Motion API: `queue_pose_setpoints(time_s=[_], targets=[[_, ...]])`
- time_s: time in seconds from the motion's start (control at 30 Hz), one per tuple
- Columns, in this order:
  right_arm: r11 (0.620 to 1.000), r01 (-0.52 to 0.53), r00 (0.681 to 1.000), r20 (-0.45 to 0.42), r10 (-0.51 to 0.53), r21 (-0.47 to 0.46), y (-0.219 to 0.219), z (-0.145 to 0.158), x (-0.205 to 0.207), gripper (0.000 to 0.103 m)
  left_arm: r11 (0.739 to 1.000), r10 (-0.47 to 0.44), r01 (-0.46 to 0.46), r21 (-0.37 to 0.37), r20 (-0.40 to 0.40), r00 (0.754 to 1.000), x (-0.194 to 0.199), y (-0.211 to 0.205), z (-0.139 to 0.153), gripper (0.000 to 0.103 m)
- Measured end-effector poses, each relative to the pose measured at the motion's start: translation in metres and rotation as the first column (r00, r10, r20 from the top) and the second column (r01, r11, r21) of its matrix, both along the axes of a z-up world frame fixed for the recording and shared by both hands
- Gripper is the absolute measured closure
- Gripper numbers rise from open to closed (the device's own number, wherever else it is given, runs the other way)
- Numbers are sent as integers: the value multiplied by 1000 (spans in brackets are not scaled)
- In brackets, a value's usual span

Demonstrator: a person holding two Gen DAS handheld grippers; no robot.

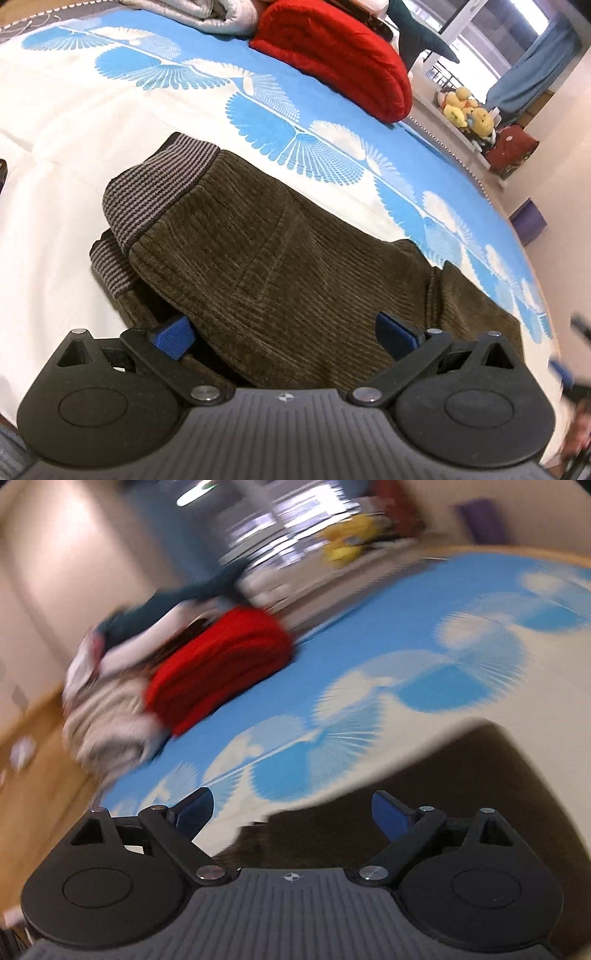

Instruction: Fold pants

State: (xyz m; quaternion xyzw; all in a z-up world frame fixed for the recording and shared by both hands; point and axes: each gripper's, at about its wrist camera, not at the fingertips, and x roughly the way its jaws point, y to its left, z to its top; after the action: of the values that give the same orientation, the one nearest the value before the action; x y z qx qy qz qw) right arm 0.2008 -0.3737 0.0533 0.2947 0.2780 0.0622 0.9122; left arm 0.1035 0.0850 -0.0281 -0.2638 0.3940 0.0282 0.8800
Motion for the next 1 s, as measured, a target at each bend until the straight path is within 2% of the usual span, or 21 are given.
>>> queue_pose_setpoints(time_s=[0.13, 0.27, 0.4, 0.5, 0.67, 0.77, 1.0], targets=[[975, 217, 975, -52, -214, 50, -41, -20, -58, 10, 1000, -20, 20, 5, 7, 1000, -11, 2, 11, 0], [941, 332, 942, -80, -326, 65, -62, -31, -83, 10, 994, -58, 53, 99, 54, 997, -27, -6, 31, 0], [935, 355, 933, -65, -353, 20, -60, -37, -99, 10, 982, -81, 62, 178, 104, 991, -48, -12, 48, 0], [933, 358, 932, -80, -355, 28, -55, -45, -114, 10, 977, -71, 45, 209, 115, 991, -57, -7, 50, 0], [929, 370, 926, -91, -367, 20, -46, -52, -141, 10, 980, 7, -32, 196, 126, 992, -65, 12, 37, 0], [916, 401, 911, -112, -397, 11, -46, -58, -149, 10, 974, 76, -94, 207, 95, 993, -67, 22, 25, 0], [910, 415, 896, -177, -407, 6, -45, -71, -151, 10, 968, 128, -142, 206, 79, 989, -67, 40, 22, 0]])
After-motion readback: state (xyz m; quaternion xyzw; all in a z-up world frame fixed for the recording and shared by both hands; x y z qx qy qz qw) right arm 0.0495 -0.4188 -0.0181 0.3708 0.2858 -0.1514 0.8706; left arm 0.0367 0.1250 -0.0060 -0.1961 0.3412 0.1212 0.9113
